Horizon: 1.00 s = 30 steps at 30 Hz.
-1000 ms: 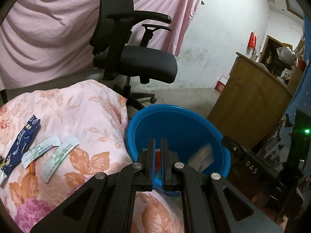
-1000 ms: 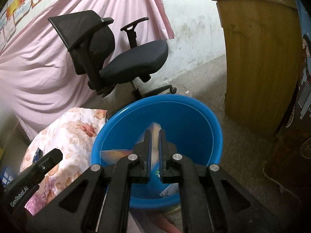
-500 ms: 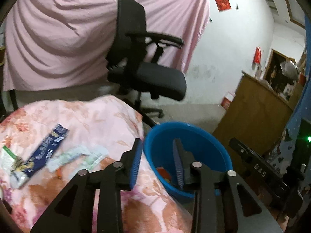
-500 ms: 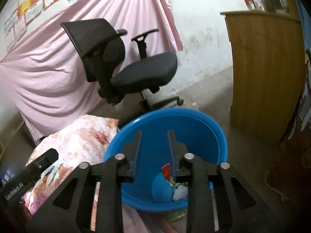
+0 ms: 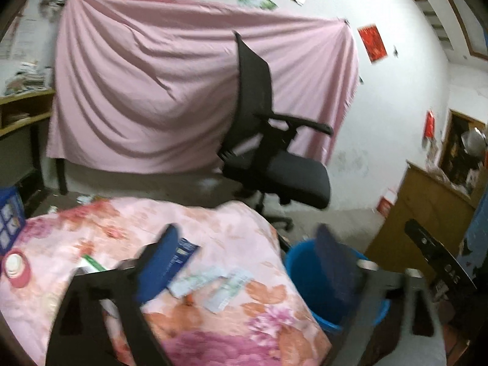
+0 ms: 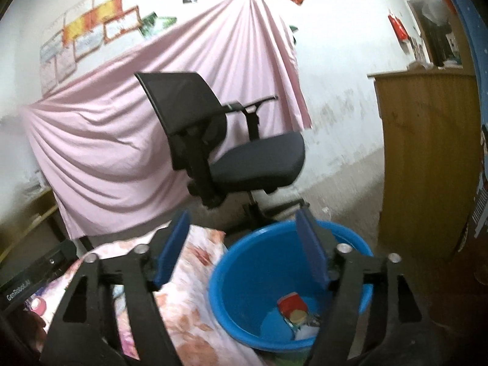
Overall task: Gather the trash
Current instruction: 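Move both tools back over the quilt toward the white earbud case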
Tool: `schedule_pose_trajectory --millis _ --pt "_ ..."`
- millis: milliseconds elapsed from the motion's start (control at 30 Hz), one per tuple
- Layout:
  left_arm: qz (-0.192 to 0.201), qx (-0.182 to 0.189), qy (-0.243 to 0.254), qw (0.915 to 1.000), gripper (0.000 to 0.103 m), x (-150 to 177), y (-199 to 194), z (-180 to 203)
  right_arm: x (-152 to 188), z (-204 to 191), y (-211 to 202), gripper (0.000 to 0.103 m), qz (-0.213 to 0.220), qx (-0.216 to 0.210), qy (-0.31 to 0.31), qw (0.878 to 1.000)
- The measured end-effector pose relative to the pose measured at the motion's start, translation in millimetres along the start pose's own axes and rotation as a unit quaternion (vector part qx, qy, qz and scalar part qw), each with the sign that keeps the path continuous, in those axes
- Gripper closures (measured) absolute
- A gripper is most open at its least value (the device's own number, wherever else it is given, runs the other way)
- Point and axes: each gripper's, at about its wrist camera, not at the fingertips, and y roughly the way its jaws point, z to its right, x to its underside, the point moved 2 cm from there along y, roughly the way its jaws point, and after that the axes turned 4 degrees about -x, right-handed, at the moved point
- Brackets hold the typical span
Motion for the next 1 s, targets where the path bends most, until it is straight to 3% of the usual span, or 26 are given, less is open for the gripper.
schedule_pose_trajectory --millis 100,500,767,1000 --pt "0.035 -0.024 -0.007 0.9991 0.002 -4 -14 -16 -2 -14 -5 0.0 0.018 -0.014 -0.005 1.0" --pt "0.091 -0.088 0.0 0.9919 0.002 -3 -55 -73 -1 -71 -27 0.0 0.085 -0.065 -0.061 0.992" --pt "0.125 -0.117 0.014 0.9851 0.002 6 -83 -103 10 -105 -33 0.0 0.101 -0.097 -0.108 0.984" --pt "0.128 -0.138 0.02 0.9819 0.002 20 -96 -128 25 -135 -30 0.0 0.089 -0.119 -0.15 0.977"
